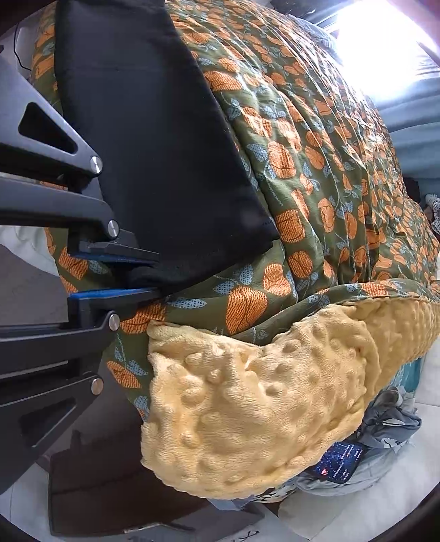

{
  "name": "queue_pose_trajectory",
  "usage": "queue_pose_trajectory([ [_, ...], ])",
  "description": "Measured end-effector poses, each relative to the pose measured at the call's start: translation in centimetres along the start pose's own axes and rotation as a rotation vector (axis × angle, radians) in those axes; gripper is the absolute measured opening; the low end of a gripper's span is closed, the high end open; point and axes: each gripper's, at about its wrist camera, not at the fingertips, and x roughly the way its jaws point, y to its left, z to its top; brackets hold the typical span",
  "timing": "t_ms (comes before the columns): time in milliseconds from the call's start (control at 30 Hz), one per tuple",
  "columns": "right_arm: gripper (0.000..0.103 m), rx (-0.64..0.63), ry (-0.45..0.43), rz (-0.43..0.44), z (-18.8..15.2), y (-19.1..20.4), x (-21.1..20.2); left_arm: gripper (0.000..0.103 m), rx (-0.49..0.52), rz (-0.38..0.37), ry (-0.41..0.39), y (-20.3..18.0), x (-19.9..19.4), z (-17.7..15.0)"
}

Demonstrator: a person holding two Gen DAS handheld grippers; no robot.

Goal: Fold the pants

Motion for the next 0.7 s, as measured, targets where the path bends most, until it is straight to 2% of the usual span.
queue_pose_trajectory([
  [100, 0.013, -0.017, -0.007, -0.011, 0.0, 0.3, 0.0, 0.031, -0.075, -0.017, 0.003, 1.4, 0.1, 0.0],
  [300, 0.013, -0.027, -0.008, -0.015, -0.1, 0.4, 0.1, 0.044, -0.18, -0.038, -0.005, 3.0, 0.2, 0.1],
  [433, 0.013, -0.036, -0.011, -0.017, -0.1, 0.5, 0.1, 0.044, -0.239, -0.057, 0.002, 3.5, 1.0, 0.3],
  [467, 0.013, -0.036, -0.011, -0.017, -0.1, 0.5, 0.1, 0.04, -0.243, -0.062, 0.007, 3.4, 1.2, 0.3],
  [500, 0.013, -0.038, -0.011, -0.018, -0.1, 0.5, 0.1, 0.021, -0.247, -0.068, 0.012, 3.4, 1.4, 0.3],
  [533, 0.013, -0.039, -0.011, -0.019, -0.1, 0.5, 0.1, 0.01, -0.252, -0.088, 0.021, 3.5, 1.6, 0.3],
  [700, 0.013, -0.044, -0.016, -0.017, -0.1, 0.4, 0.0, 0.004, -0.215, -0.082, -0.003, 2.6, 0.4, -0.1],
])
